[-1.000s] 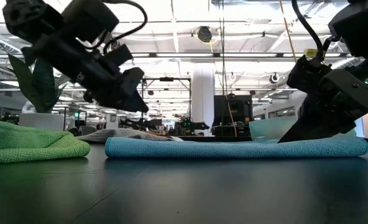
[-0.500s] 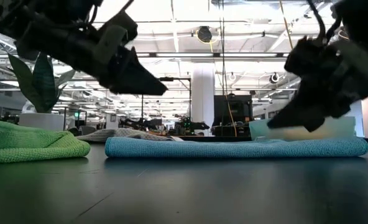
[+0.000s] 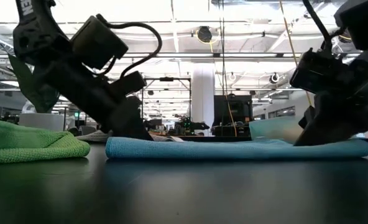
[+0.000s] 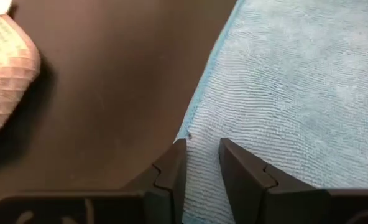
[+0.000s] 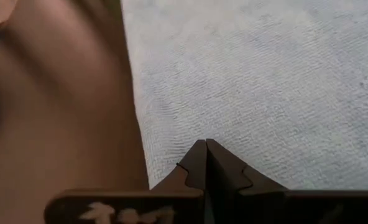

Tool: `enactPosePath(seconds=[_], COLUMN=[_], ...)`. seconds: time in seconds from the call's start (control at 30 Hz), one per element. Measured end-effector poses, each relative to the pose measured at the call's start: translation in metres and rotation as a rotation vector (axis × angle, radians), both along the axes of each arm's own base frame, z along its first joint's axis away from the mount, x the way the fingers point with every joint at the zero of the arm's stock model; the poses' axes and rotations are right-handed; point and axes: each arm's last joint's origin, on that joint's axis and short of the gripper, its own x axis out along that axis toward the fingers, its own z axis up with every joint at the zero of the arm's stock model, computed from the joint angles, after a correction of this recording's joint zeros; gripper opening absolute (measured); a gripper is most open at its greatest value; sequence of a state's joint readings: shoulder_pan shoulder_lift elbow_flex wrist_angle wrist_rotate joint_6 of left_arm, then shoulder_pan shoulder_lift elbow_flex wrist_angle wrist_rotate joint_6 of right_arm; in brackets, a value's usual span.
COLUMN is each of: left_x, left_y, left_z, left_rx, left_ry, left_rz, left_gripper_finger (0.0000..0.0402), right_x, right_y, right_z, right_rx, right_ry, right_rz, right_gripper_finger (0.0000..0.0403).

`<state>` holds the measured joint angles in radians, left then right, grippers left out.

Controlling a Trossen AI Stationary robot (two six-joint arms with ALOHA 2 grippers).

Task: Fold microfiber towels
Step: Fold the blue microfiber cloth

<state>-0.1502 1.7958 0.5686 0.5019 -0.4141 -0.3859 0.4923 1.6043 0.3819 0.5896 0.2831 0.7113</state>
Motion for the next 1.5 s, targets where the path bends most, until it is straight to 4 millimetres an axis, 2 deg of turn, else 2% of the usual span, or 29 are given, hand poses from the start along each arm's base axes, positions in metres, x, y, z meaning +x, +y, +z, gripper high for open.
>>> enactPosePath(seconds=[0.13, 0.23, 0.33, 0.4, 0.5, 0.6, 0.7, 0.8, 0.87, 1.03, 1.1, 1.17, 1.27, 1.37, 1.5], left_x=[-0.005, -0.010, -0.013, -0.014, -0.013, -0.003, 0.008, 0.012, 0.014, 0.008, 0.003, -0.001, -0.001, -0.003, -0.001], left_y=[-0.012, -0.024, -0.035, -0.040, -0.043, -0.039, -0.033, -0.025, -0.021, -0.026, -0.035, -0.046, -0.063, -0.071, -0.070], left_z=[0.011, 0.031, 0.050, 0.054, 0.055, 0.044, 0.026, 0.006, 0.001, 0.009, 0.015, 0.024, 0.044, 0.053, 0.054], left_rx=[-0.143, -0.226, -0.207, -0.166, -0.096, -0.065, -0.062, -0.102, -0.164, -0.273, -0.313, -0.340, -0.320, -0.242, -0.175], left_ry=[0.014, -0.045, -0.137, -0.168, -0.200, -0.227, -0.221, -0.124, -0.082, 0.020, 0.031, 0.022, -0.073, -0.134, -0.157], left_rz=[-0.084, -0.137, -0.128, -0.112, -0.116, -0.135, -0.142, -0.144, -0.142, -0.225, -0.280, -0.335, -0.396, -0.377, -0.352], left_gripper_finger=[0.0097, 0.0097, 0.0097, 0.0097, 0.0097, 0.0097, 0.0097, 0.0097, 0.0097, 0.0097, 0.0097, 0.0097, 0.0097, 0.0097, 0.0097], right_x=[-0.006, -0.011, -0.014, -0.013, -0.011, -0.010, -0.009, -0.005, -0.001, 0.011, 0.015, 0.020, 0.023, 0.030, 0.037], right_y=[-0.001, -0.006, -0.012, -0.012, -0.013, -0.012, -0.016, -0.026, -0.036, -0.066, -0.074, -0.078, -0.079, -0.085, -0.095], right_z=[0.002, 0.009, 0.020, 0.033, 0.041, 0.041, 0.029, 0.016, 0.007, -0.006, -0.005, -0.001, 0.010, 0.028, 0.030], right_rx=[-0.015, -0.060, -0.105, -0.096, -0.071, -0.043, -0.086, -0.108, -0.133, -0.173, -0.234, -0.327, -0.405, -0.367, -0.230], right_ry=[0.081, 0.095, 0.054, -0.021, -0.076, -0.089, -0.048, -0.020, 0.012, 0.052, 0.060, 0.042, -0.031, -0.164, -0.153], right_rz=[0.076, 0.078, 0.037, 0.008, -0.014, -0.039, -0.159, -0.304, -0.373, -0.471, -0.375, -0.195, 0.030, -0.060, -0.221], right_gripper_finger=[0.0000, 0.0000, 0.0000, 0.0000, 0.0000, 0.0000, 0.0000, 0.0000, 0.0000, 0.0000, 0.0000, 0.0000, 0.0000, 0.0000, 0.0000])
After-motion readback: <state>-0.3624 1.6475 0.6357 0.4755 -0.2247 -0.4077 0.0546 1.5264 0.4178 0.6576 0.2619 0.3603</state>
